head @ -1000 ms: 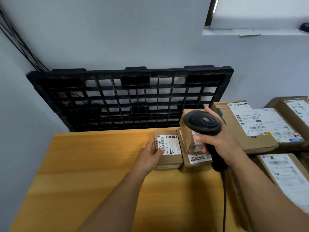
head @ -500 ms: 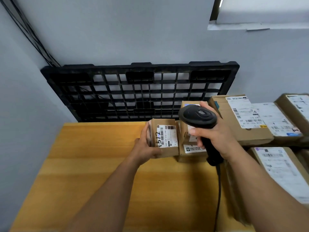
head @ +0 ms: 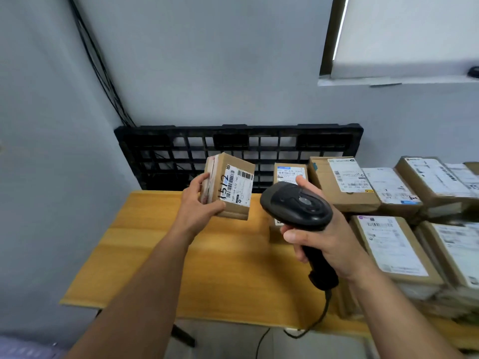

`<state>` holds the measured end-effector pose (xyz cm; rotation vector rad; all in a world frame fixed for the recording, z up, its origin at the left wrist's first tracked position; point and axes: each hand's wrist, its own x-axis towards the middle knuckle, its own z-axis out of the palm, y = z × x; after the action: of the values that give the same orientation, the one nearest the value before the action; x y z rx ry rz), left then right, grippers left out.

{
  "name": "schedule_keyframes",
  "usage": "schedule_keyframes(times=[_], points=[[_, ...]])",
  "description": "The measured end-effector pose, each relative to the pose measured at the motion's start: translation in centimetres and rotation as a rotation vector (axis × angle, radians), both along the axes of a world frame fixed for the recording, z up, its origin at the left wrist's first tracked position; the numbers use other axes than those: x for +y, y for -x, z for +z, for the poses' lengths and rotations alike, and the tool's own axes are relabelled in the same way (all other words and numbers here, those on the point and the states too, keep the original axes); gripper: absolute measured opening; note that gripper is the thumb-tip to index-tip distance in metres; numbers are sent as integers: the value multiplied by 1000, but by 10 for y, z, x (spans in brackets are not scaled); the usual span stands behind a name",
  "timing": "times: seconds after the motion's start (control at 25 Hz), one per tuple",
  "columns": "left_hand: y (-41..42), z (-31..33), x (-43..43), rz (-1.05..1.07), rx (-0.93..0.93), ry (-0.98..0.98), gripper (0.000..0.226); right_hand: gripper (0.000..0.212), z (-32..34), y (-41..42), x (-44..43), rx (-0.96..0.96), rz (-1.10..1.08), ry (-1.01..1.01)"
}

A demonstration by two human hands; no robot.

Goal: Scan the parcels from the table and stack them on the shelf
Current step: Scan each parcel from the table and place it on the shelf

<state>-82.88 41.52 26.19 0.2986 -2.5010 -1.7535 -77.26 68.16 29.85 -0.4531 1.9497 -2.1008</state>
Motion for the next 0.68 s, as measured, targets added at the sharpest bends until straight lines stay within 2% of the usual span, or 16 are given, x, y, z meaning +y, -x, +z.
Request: schedule_keyframes(times=[0.2,0.44,0.68], points=[[-44,44,-1,17,69,99,51,101,17,-35,12,81,48,-5],[-102,81,-7,-7,70,225,50,108,27,-74,9,105,187,2],[-148,92,-16,-16,41,260,48,109,26,-100,0,100,238,-8]])
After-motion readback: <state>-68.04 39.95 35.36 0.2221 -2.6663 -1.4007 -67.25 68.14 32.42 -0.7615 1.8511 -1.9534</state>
